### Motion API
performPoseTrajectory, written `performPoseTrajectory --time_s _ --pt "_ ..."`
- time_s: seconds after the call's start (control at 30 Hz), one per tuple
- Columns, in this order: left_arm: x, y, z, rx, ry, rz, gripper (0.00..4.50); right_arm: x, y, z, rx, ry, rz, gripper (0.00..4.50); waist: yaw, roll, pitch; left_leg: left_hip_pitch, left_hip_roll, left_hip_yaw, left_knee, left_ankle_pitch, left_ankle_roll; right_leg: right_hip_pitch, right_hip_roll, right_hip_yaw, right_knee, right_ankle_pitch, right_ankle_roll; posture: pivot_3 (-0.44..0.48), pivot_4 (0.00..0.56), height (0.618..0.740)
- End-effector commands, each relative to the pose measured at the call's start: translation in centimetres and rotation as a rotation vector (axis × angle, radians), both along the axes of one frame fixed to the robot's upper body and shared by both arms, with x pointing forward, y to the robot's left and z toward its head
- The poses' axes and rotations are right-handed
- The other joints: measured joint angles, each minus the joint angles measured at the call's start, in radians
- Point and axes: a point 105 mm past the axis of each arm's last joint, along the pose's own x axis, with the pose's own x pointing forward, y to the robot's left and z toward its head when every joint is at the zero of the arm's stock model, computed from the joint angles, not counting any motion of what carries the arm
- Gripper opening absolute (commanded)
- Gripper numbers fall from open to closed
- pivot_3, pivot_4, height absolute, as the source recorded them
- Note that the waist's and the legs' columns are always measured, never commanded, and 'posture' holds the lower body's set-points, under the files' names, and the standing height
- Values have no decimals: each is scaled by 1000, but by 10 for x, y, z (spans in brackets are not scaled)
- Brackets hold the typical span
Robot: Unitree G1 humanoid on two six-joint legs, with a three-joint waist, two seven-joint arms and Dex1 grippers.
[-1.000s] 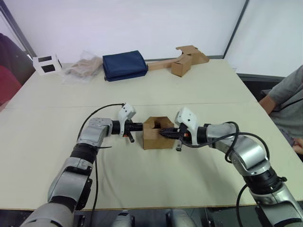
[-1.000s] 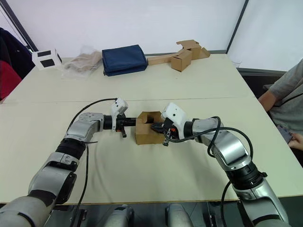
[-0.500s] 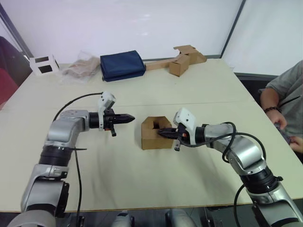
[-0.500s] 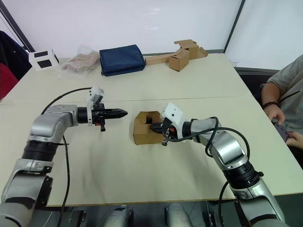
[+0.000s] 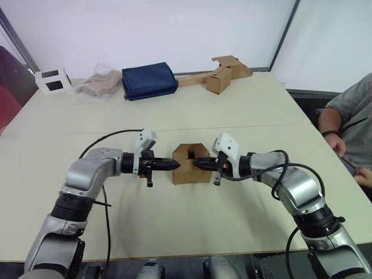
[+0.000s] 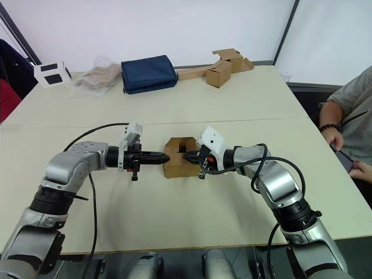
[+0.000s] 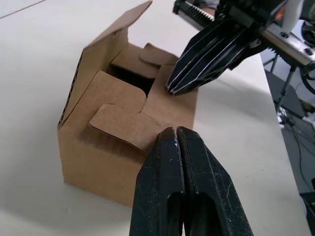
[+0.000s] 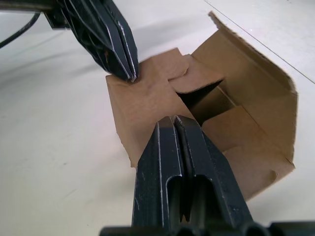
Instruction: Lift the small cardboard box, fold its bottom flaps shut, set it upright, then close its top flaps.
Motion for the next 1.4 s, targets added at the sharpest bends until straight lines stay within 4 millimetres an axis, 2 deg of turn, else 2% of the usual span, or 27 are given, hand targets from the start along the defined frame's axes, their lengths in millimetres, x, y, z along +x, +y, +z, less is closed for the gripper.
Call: performPoseTrajectory --time_s 0.03,0.1,0.17,0.23,0.37,0.43,0.5,0.57,0.7,0.93,1.13,1.27,1.4 --pt "3 -1 3 -6 -31 6 28 -13 7 41 218 -25 82 0 2 0 0 0 0 0 0 0 0 0 0 0 0 0 0 0 150 740" --pt "3 -1 2 -6 -29 5 28 -20 6 61 340 -4 116 0 2 0 0 0 0 0 0 0 0 0 0 0 0 0 0 0 150 740" --pt "3 -1 0 -5 -23 4 28 -6 -4 80 419 -39 44 0 4 0 0 0 0 0 0 0 0 0 0 0 0 0 0 0 150 740" --pt "4 0 -2 -4 -19 12 28 12 -13 86 411 -93 -46 0 4 0 0 0 0 0 0 0 0 1 0 0 0 0 0 0 150 740" --pt "5 -1 -3 -4 -18 16 28 49 -13 74 309 -146 -187 0 3 0 0 1 0 0 -1 0 0 1 0 0 0 0 0 0 150 740" --pt "5 -1 -3 -6 -20 17 28 57 -9 60 220 -142 -196 0 1 0 0 1 0 0 -1 0 0 1 0 0 0 0 0 0 150 740" --pt "5 -1 -3 -7 -24 24 28 55 -3 47 156 -116 -160 0 0 0 0 1 0 0 -1 0 0 0 0 0 0 0 0 0 150 740" --pt "5 0 -4 -5 -26 30 28 45 1 34 106 -83 -95 0 -1 0 0 1 0 0 -1 0 0 0 0 0 0 0 0 0 150 740" --pt "5 2 -4 -10 -31 48 28 33 4 22 86 -42 -47 0 0 0 0 1 0 0 -1 0 0 0 0 0 0 0 0 0 150 740" --pt "6 12 -1 -39 -27 101 28 29 4 18 88 -26 -52 0 -2 0 0 1 0 0 -1 0 0 0 0 0 0 0 0 0 150 740" --pt "8 20 20 -104 -29 100 28 30 3 15 78 -31 -64 0 -2 0 0 1 0 0 -1 0 0 0 0 0 0 0 0 0 150 740" --pt "12 17 23 -103 -44 105 28 30 3 13 70 -31 -64 0 -1 0 0 1 0 0 -1 0 0 0 0 0 0 0 0 0 150 740" --pt "24 3 26 -109 -79 119 28 29 4 14 76 -37 -70 0 0 0 0 1 0 0 -1 0 0 0 0 0 0 0 0 0 150 740"
